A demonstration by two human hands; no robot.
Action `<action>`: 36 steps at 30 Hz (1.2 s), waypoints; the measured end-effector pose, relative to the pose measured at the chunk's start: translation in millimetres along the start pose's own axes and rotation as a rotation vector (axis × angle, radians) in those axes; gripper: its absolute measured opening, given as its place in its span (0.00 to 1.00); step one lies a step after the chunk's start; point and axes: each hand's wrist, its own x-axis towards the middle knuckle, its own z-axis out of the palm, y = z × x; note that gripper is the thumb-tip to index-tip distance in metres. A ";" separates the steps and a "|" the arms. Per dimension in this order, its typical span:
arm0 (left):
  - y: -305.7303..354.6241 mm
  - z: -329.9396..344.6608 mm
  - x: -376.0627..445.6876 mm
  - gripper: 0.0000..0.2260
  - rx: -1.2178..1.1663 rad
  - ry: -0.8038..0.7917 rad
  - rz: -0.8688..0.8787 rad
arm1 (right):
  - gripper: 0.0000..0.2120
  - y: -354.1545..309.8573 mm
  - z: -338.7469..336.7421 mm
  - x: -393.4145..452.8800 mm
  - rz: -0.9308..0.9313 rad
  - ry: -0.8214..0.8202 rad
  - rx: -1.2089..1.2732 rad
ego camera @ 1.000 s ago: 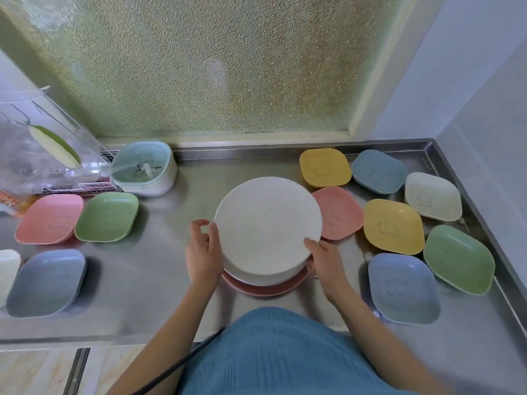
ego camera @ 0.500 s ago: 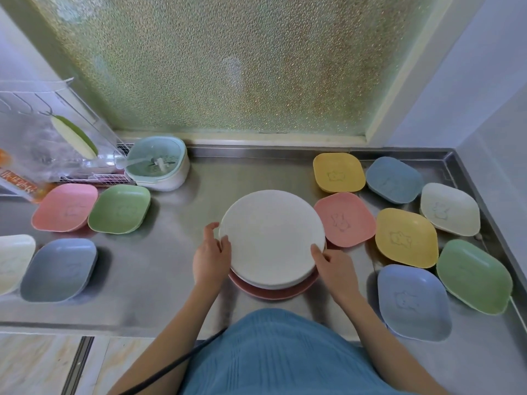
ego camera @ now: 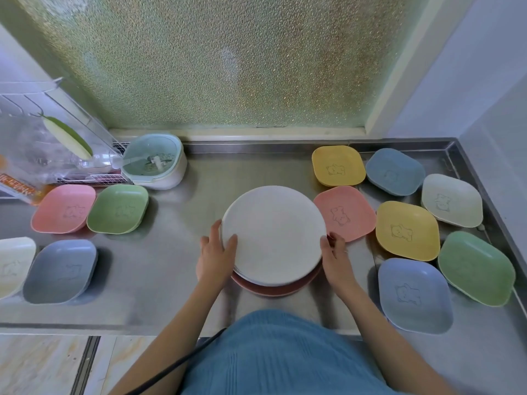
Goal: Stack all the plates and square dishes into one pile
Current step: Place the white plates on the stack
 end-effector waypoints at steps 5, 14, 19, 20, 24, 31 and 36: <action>-11.5 0.2 1.7 0.21 -0.205 -0.105 -0.046 | 0.23 -9.7 20.5 -11.9 -0.024 -0.021 0.117; -51.8 -34.4 13.3 0.17 -0.328 0.001 -0.127 | 0.24 -37.1 74.0 -13.5 0.013 -0.104 0.061; -86.3 -72.1 28.2 0.19 -0.358 0.031 -0.182 | 0.24 -59.8 123.5 -22.0 0.003 -0.144 0.046; -91.7 -79.4 31.0 0.19 -0.364 0.035 -0.185 | 0.23 -64.3 132.4 -24.6 0.001 -0.152 0.046; -109.2 -105.1 40.2 0.19 -0.392 0.060 -0.193 | 0.24 -81.2 166.8 -32.2 0.016 -0.150 0.039; -138.7 -137.2 56.4 0.17 -0.496 -0.025 -0.185 | 0.22 -94.0 200.4 -42.5 -0.006 -0.082 0.069; -163.9 -164.8 65.4 0.12 -0.441 0.010 -0.137 | 0.23 -99.4 217.9 -48.9 -0.196 0.276 -0.335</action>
